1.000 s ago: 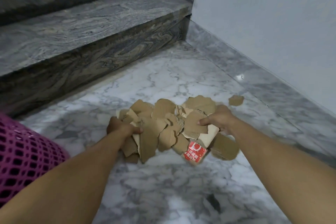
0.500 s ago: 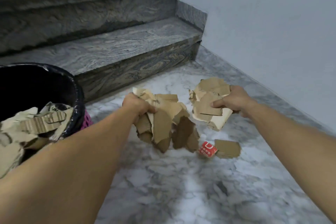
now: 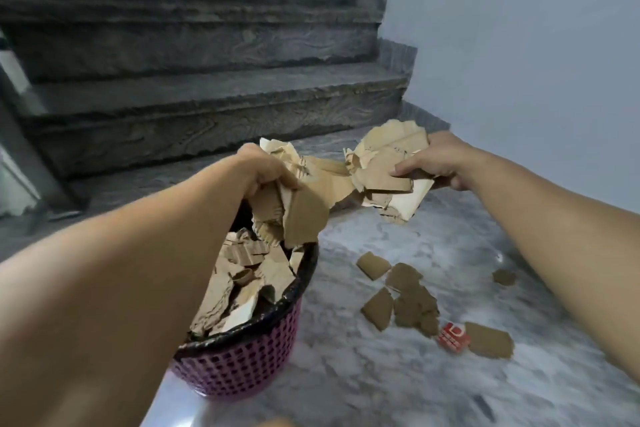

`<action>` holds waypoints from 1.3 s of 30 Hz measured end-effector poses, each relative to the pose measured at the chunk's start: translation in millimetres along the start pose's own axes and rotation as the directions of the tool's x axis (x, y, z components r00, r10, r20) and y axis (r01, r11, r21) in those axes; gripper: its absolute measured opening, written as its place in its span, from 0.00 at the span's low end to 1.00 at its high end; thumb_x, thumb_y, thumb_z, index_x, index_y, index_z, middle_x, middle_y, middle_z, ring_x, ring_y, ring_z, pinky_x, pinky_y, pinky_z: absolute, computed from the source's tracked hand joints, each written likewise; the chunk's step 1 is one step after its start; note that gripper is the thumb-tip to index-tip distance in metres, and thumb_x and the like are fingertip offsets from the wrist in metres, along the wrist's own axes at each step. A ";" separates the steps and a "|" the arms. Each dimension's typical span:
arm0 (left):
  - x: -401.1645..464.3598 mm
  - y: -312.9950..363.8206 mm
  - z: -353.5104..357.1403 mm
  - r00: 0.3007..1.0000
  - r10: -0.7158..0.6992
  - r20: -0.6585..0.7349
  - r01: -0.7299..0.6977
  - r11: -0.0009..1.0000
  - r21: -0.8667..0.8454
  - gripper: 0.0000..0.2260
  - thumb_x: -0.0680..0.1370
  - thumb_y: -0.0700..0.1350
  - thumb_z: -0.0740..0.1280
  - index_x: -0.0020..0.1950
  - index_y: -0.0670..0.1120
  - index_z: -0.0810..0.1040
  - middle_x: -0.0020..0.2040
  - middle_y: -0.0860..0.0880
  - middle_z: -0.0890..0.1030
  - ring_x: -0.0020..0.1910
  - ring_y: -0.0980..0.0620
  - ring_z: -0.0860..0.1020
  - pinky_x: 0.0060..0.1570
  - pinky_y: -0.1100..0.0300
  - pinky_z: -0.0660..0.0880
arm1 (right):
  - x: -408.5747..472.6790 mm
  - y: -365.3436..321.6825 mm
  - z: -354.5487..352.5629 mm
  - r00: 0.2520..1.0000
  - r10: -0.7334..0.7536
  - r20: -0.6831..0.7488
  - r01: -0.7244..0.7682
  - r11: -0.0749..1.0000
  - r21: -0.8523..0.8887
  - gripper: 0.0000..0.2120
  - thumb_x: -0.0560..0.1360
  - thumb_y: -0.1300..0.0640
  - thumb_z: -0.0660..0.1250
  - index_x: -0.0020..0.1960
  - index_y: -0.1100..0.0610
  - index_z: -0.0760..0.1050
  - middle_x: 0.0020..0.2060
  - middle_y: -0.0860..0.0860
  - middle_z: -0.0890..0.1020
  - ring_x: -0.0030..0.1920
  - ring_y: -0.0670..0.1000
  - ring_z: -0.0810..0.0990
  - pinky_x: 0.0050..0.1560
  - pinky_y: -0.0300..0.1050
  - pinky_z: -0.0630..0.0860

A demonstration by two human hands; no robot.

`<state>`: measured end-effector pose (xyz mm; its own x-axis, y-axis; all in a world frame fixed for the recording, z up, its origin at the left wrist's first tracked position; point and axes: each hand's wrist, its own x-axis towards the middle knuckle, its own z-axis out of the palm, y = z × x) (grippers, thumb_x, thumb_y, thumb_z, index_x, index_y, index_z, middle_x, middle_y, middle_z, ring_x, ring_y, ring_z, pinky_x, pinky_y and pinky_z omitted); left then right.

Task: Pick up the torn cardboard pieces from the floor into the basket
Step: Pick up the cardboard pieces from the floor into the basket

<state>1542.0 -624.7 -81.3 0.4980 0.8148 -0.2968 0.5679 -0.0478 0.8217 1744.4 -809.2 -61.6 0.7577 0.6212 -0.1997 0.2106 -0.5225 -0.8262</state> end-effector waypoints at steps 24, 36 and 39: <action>-20.1 -186.0 -89.2 1.000 -0.012 -0.024 0.020 0.910 0.415 0.43 0.68 0.43 0.76 0.78 0.43 0.57 0.73 0.43 0.68 0.67 0.45 0.72 0.62 0.55 0.73 | -41.9 -17.5 241.3 0.867 -0.220 0.447 0.482 0.598 -0.640 0.15 0.72 0.59 0.71 0.58 0.52 0.77 0.58 0.53 0.79 0.55 0.55 0.79 0.57 0.48 0.78; -12.0 -88.9 -32.8 0.973 0.169 -0.157 -0.067 0.857 0.511 0.23 0.66 0.53 0.74 0.59 0.49 0.76 0.59 0.44 0.77 0.63 0.42 0.71 0.62 0.48 0.72 | -35.3 -26.7 115.9 0.946 -0.228 0.231 0.317 0.800 -0.510 0.10 0.73 0.60 0.74 0.53 0.60 0.79 0.46 0.56 0.82 0.45 0.55 0.81 0.47 0.49 0.82; -7.4 -54.7 4.8 0.967 0.236 -0.097 -0.156 0.847 0.508 0.20 0.69 0.51 0.73 0.58 0.47 0.77 0.56 0.43 0.78 0.58 0.43 0.75 0.59 0.50 0.75 | -28.9 -2.3 74.2 0.977 -0.127 0.174 0.198 0.846 -0.496 0.09 0.74 0.60 0.73 0.52 0.61 0.78 0.44 0.59 0.83 0.41 0.55 0.81 0.45 0.53 0.83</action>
<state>1510.4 -630.9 -126.3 0.5519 0.8327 -0.0453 0.7363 -0.4611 0.4952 1676.2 -782.6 -93.0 0.6061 0.7743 -0.1818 0.6341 -0.6084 -0.4772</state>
